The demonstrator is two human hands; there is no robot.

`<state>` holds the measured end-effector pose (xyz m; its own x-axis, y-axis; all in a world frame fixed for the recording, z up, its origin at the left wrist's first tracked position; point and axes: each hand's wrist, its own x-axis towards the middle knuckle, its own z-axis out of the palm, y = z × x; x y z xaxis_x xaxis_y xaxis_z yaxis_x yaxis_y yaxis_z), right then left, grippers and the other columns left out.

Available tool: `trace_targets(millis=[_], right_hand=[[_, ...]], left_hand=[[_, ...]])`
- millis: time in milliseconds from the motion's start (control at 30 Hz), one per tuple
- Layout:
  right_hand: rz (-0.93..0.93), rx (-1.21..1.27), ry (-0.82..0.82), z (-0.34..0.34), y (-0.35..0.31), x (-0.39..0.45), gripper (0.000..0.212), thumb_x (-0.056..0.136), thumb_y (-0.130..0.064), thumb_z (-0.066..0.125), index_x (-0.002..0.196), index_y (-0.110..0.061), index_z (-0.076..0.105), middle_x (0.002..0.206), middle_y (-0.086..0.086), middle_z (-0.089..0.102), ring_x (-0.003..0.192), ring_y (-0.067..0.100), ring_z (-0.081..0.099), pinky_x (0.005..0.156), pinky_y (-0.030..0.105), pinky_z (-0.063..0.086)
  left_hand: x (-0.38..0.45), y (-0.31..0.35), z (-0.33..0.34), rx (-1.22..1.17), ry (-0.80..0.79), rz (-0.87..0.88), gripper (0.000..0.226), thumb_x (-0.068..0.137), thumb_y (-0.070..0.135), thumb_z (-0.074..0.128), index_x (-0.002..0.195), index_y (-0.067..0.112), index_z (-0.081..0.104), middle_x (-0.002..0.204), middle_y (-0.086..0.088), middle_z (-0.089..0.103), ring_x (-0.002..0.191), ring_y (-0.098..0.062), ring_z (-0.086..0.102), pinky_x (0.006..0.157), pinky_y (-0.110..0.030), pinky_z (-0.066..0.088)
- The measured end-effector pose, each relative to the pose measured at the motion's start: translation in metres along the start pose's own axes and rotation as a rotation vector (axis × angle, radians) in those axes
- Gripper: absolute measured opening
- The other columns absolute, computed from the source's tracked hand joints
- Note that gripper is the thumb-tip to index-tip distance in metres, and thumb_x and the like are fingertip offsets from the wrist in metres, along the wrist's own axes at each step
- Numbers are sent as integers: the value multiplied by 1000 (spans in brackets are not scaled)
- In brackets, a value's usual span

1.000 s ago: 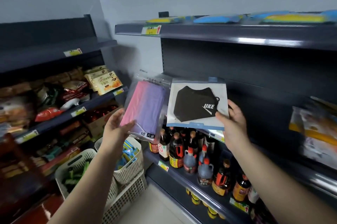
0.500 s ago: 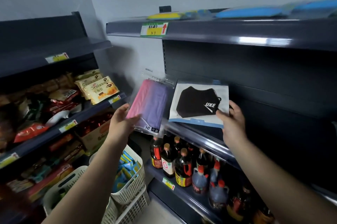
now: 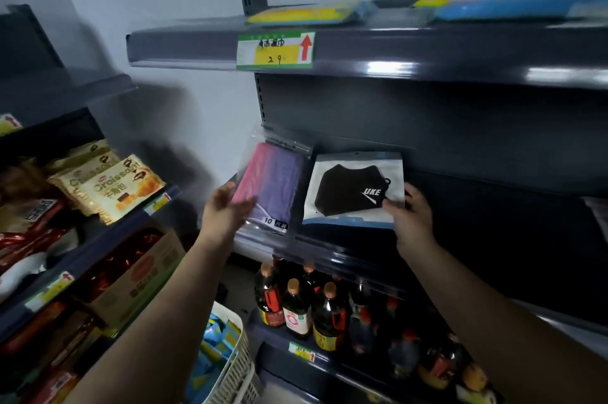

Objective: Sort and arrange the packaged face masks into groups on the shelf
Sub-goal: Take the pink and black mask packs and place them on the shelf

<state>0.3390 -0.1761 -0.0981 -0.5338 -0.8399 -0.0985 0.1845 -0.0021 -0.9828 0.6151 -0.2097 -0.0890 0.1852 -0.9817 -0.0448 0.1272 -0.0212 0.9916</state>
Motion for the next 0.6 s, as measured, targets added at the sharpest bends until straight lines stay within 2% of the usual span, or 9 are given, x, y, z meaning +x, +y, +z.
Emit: trace_targets(millis=[67, 200, 300, 333, 367, 400, 433, 500, 600], right_hand=[[-3, -40, 48, 8, 5, 4, 58, 84, 5, 61, 137, -11, 44, 116, 7, 60, 103, 17, 55, 90, 30, 44], [-33, -154, 107, 21, 13, 10, 54, 85, 1, 61, 136, -6, 45, 120, 12, 60, 99, 19, 57, 83, 28, 43], [-60, -424, 165, 28, 15, 13, 53, 86, -6, 62, 135, -1, 43, 131, 19, 54, 115, 30, 53, 83, 26, 41], [-76, -576, 184, 31, 14, 13, 58, 86, -10, 63, 137, -1, 38, 136, 20, 47, 123, 32, 47, 87, 29, 41], [-95, -741, 199, 34, 13, 12, 66, 86, -15, 65, 142, -2, 31, 144, 20, 37, 131, 33, 38, 95, 34, 40], [-114, -887, 204, 37, 13, 10, 74, 85, -21, 65, 145, -5, 24, 150, 19, 27, 136, 34, 27, 103, 40, 35], [-143, -993, 190, 41, 13, 8, 77, 85, -27, 65, 146, -8, 22, 153, 17, 20, 139, 35, 20, 106, 44, 32], [-235, -1161, 96, 51, 16, 4, 71, 88, -37, 60, 146, -16, 26, 156, 12, 17, 141, 34, 16, 109, 46, 29], [-296, -1434, -131, 72, 24, -1, 59, 94, -47, 44, 147, -26, 26, 157, 3, 17, 143, 29, 17, 114, 44, 20]], left_hand=[[22, -3, -3, 49, -43, -5, 41, 81, -7, 64, 119, -10, 50, 91, -13, 59, 70, -17, 57, 51, -18, 50], [56, -11, -10, 104, -83, -38, 41, 80, -5, 67, 117, -8, 51, 88, -12, 61, 64, -16, 58, 56, -25, 49], [71, -16, -12, 139, -137, -56, 36, 78, -3, 70, 110, -2, 53, 82, -12, 69, 54, -13, 65, 50, -22, 53], [78, -20, -14, 223, -121, -34, 43, 76, 1, 74, 113, 1, 52, 93, -17, 68, 66, -17, 68, 59, -27, 56], [85, -23, -16, 419, -87, 18, 55, 74, 8, 78, 121, 4, 51, 110, -21, 63, 86, -26, 67, 74, -34, 55], [91, -25, -19, 689, -50, 90, 68, 71, 18, 81, 129, 6, 47, 124, -20, 55, 107, -33, 57, 89, -40, 48], [95, -28, -22, 909, -24, 176, 76, 70, 26, 80, 135, 9, 44, 134, -18, 48, 121, -36, 46, 99, -42, 39], [94, -27, -23, 1076, -93, 336, 75, 74, 37, 73, 137, 11, 44, 142, -15, 42, 127, -38, 38, 102, -43, 32], [92, -30, -14, 1219, -329, 487, 64, 79, 50, 58, 135, 20, 49, 142, -6, 47, 123, -36, 43, 98, -41, 36]])
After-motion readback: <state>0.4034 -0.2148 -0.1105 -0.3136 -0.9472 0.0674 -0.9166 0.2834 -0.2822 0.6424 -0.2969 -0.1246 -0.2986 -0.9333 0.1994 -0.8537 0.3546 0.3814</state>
